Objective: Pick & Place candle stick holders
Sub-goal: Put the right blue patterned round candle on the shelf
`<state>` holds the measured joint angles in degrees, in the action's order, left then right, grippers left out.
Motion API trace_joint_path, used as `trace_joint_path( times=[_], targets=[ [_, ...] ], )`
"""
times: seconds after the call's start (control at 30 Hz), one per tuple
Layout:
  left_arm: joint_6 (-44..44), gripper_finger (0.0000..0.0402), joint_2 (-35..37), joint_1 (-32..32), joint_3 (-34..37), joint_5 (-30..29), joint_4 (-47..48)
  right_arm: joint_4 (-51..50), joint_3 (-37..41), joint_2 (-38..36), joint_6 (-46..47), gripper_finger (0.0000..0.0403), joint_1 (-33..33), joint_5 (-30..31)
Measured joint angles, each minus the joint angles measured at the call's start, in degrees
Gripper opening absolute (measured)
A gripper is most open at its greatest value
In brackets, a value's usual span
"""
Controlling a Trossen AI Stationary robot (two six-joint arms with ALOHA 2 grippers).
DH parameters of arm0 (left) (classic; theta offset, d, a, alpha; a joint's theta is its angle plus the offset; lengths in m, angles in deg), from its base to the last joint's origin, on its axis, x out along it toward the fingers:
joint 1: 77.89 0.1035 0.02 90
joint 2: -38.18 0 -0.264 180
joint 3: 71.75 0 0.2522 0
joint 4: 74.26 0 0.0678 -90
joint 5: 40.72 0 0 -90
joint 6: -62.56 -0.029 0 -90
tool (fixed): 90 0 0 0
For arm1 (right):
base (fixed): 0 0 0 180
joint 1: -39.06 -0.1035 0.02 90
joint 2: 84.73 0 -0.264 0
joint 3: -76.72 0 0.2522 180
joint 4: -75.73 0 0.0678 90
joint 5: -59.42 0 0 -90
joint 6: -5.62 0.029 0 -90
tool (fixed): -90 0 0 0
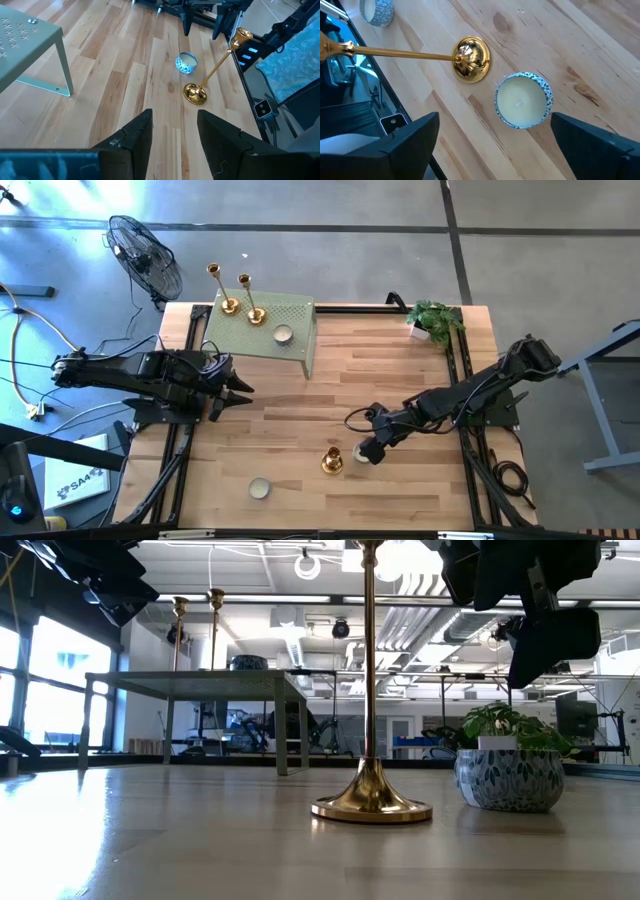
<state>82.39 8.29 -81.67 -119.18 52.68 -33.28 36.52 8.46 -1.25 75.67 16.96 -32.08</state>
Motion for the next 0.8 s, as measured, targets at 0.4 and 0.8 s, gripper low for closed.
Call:
trace_joint_path(
  times=[0.4,0.8],
  targets=[
    [0.03,0.0154,0.00,0.01,0.00,0.00,-0.02,0.40,0.00,0.00,-6.01,0.0385,-0.02,-3.75],
    [0.71,0.0154,0.02,0.01,0.00,0.02,-0.04,-9.53,-6.41,0.39,-29.31,0.0385,-0.23,0.29]
  ],
)
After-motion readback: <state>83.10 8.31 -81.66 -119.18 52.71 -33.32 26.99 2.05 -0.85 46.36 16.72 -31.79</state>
